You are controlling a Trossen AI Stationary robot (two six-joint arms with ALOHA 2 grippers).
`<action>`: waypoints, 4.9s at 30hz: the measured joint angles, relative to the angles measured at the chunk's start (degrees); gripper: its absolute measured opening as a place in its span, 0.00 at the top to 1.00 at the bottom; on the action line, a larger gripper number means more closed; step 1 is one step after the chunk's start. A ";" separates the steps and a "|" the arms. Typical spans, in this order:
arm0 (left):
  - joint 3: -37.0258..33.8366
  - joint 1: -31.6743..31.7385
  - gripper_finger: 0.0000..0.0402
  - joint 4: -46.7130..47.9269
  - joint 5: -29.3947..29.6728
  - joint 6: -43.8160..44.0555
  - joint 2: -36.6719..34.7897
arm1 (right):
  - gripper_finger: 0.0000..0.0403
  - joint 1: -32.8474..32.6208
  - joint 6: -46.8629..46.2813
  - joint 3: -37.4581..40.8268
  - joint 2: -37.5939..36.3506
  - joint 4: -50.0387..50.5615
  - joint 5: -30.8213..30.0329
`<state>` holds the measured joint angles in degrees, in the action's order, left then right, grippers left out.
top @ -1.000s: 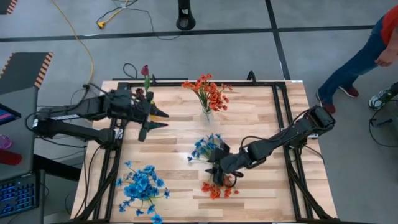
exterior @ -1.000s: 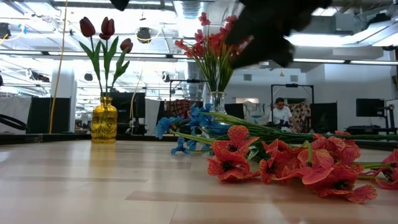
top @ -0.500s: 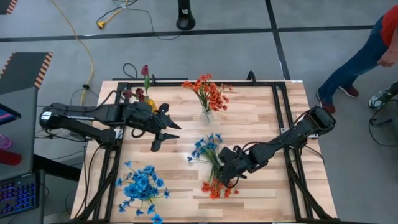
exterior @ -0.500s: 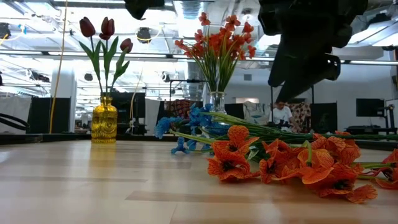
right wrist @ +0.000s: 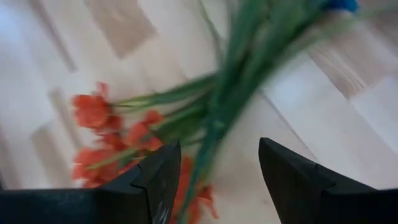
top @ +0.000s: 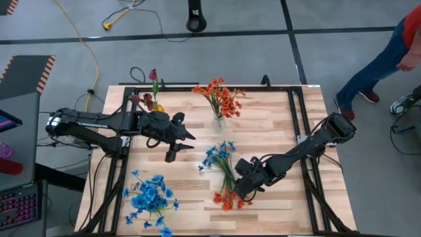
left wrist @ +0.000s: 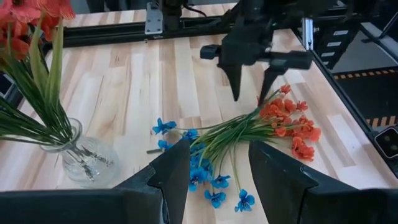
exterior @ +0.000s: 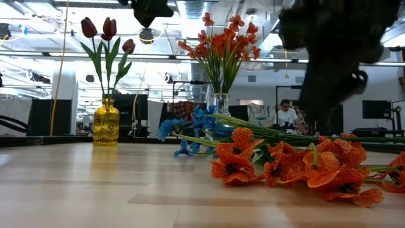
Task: Sort flowers into vase by color
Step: Put the blue flowers into the green vase
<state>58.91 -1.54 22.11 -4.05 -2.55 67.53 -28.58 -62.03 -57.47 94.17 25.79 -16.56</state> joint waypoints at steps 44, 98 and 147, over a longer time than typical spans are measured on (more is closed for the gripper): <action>0.03 0.00 0.62 -1.16 0.00 0.02 -0.03 | 0.68 -0.57 -0.49 2.49 6.64 -11.38 2.63; 2.49 -4.39 0.62 -2.36 0.88 -1.11 -4.43 | 0.86 0.06 20.89 -10.71 -0.13 -2.43 -26.58; 2.43 -10.95 0.62 -18.57 9.76 -10.48 -14.44 | 0.86 19.67 69.98 -10.71 -0.83 -71.53 5.12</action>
<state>61.34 -12.49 3.54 5.70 -13.02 53.09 -8.90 7.95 -68.18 93.34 -45.74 -11.44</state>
